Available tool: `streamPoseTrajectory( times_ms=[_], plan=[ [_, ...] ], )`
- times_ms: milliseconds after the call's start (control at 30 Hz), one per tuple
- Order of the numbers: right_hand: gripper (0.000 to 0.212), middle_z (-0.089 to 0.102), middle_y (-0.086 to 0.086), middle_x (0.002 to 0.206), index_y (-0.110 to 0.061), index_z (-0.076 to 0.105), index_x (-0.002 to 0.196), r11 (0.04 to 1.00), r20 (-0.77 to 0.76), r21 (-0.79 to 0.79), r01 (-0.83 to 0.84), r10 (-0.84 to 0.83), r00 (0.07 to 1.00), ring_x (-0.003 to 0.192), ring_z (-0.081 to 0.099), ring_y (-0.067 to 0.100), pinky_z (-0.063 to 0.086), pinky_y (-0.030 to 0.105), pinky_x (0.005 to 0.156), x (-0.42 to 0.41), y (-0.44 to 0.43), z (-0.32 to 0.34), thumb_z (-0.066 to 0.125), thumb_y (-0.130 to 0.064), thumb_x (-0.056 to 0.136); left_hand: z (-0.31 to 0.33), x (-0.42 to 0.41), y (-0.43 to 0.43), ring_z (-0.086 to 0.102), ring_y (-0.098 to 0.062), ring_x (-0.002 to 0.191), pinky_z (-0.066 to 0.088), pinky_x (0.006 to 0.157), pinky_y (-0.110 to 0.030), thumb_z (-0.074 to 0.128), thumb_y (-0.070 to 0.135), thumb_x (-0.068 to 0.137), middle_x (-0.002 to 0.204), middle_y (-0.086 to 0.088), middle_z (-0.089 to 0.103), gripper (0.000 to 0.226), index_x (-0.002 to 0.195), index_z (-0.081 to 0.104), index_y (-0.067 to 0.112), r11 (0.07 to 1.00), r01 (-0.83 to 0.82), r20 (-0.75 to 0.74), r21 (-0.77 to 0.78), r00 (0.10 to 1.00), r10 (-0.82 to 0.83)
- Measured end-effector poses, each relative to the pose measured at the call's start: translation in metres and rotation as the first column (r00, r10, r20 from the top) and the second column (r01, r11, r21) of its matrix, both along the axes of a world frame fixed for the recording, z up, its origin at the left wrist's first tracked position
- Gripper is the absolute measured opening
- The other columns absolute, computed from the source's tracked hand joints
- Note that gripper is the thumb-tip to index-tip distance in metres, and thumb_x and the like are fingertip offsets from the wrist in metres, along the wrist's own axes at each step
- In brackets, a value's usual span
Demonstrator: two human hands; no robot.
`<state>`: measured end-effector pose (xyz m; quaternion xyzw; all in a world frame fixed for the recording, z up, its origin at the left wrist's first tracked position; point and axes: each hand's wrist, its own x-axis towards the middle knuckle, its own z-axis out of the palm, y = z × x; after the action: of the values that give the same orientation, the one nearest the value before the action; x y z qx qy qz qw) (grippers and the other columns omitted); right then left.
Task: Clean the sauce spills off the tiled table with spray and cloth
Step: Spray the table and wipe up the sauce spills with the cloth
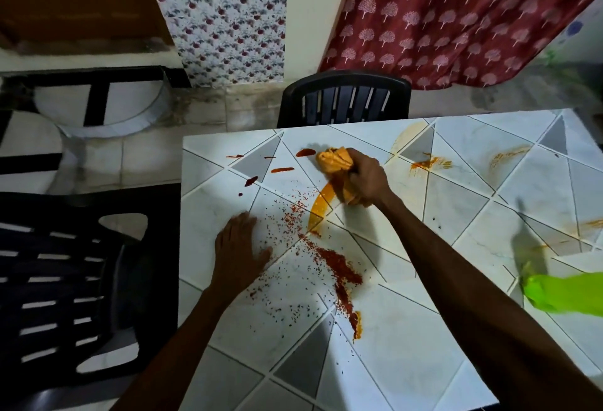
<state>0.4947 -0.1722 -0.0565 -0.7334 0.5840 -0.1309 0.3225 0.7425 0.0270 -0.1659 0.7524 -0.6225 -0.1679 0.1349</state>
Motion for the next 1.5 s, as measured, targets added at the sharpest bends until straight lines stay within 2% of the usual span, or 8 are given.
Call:
streamPoseTrajectory(
  times_ms=[100, 200, 467, 667, 933, 1067, 1200, 1500],
  plan=[
    [0.043, 0.072, 0.01, 0.113, -0.019, 0.061, 0.129, 0.996, -0.092, 0.032, -0.081, 0.084, 0.992, 0.099, 0.063, 0.026, 0.042, 0.031, 0.073, 0.022, -0.013, -0.013, 0.061, -0.035, 0.089, 0.0, 0.007, 0.006, 0.036, -0.034, 0.141, 0.034, 0.11, -0.054, 0.044, 0.066, 0.081, 0.152, -0.014, 0.041, 0.083, 0.141, 0.046, 0.01, 1.0, -0.023, 0.003, -0.011, 1.0, 0.023],
    [0.047, 0.071, 0.011, 0.116, -0.024, 0.055, 0.139, 0.957, -0.186, 0.061, -0.284, 0.291, 0.939, 0.103, 0.067, 0.033, 0.045, 0.03, 0.072, 0.036, -0.002, -0.035, 0.066, -0.025, 0.093, -0.001, 0.014, 0.011, 0.039, -0.035, 0.139, 0.036, 0.109, -0.055, 0.044, 0.067, 0.08, 0.15, -0.015, 0.044, 0.084, 0.14, 0.048, 0.008, 0.999, -0.038, -0.005, -0.003, 0.999, 0.038],
    [0.052, 0.067, 0.013, 0.128, -0.016, 0.055, 0.142, 0.809, -0.145, 0.137, -0.572, 0.588, 0.796, 0.116, 0.062, 0.032, 0.048, 0.041, 0.098, 0.029, 0.094, -0.043, 0.068, -0.018, 0.092, -0.004, 0.017, 0.022, 0.042, -0.035, 0.136, 0.039, 0.108, -0.052, 0.047, 0.066, 0.081, 0.148, -0.015, 0.046, 0.083, 0.141, 0.046, 0.008, 0.999, -0.03, -0.025, 0.026, 0.999, 0.031],
    [0.043, 0.071, 0.008, 0.118, -0.016, 0.066, 0.127, 0.811, -0.113, 0.124, -0.571, 0.583, 0.804, 0.107, 0.066, 0.03, 0.055, 0.043, 0.09, -0.001, 0.106, -0.033, 0.065, -0.021, 0.085, -0.003, 0.01, 0.025, 0.039, -0.033, 0.139, 0.036, 0.111, -0.051, 0.048, 0.061, 0.084, 0.15, -0.015, 0.043, 0.08, 0.144, 0.043, 0.009, 0.999, -0.009, -0.064, 0.039, 0.998, 0.011],
    [0.061, 0.072, 0.013, 0.107, -0.008, 0.063, 0.124, 0.975, 0.037, 0.019, -0.22, 0.219, 0.975, 0.096, 0.066, 0.034, 0.05, 0.036, 0.074, 0.019, 0.031, -0.001, 0.045, -0.018, 0.067, 0.011, 0.023, 0.026, 0.042, -0.033, 0.136, 0.036, 0.111, -0.051, 0.041, 0.057, 0.088, 0.146, -0.015, 0.047, 0.074, 0.142, 0.047, 0.007, 0.993, -0.119, -0.168, 0.01, 0.979, 0.119],
    [0.056, 0.068, 0.015, 0.125, -0.013, 0.054, 0.14, 0.99, -0.045, 0.09, -0.111, 0.115, 0.992, 0.112, 0.062, 0.035, 0.047, 0.032, 0.082, 0.052, 0.002, -0.016, 0.054, -0.011, 0.084, 0.014, 0.038, 0.03, 0.052, -0.032, 0.126, 0.039, 0.107, -0.045, 0.037, 0.054, 0.091, 0.137, -0.015, 0.055, 0.067, 0.136, 0.053, 0.006, 0.989, -0.149, -0.197, 0.005, 0.969, 0.147],
    [0.053, 0.066, 0.017, 0.13, -0.014, 0.053, 0.142, 0.971, -0.072, 0.129, -0.202, 0.212, 0.975, 0.118, 0.061, 0.038, 0.052, 0.048, 0.097, 0.085, 0.012, -0.032, 0.062, -0.008, 0.09, 0.015, 0.048, 0.038, 0.052, -0.03, 0.126, 0.04, 0.108, -0.045, 0.037, 0.058, 0.089, 0.137, -0.014, 0.055, 0.071, 0.135, 0.054, 0.006, 0.987, -0.162, -0.201, 0.013, 0.966, 0.161],
    [0.038, 0.072, 0.012, 0.113, -0.013, 0.065, 0.126, 0.769, -0.079, 0.189, -0.611, 0.632, 0.771, 0.105, 0.064, 0.029, 0.049, 0.037, 0.095, 0.09, 0.101, -0.04, 0.065, -0.026, 0.091, 0.016, 0.045, 0.049, 0.053, -0.03, 0.126, 0.041, 0.107, -0.041, 0.036, 0.054, 0.089, 0.137, -0.015, 0.056, 0.07, 0.134, 0.056, 0.004, 0.99, -0.137, -0.174, 0.041, 0.974, 0.142]
  ],
)
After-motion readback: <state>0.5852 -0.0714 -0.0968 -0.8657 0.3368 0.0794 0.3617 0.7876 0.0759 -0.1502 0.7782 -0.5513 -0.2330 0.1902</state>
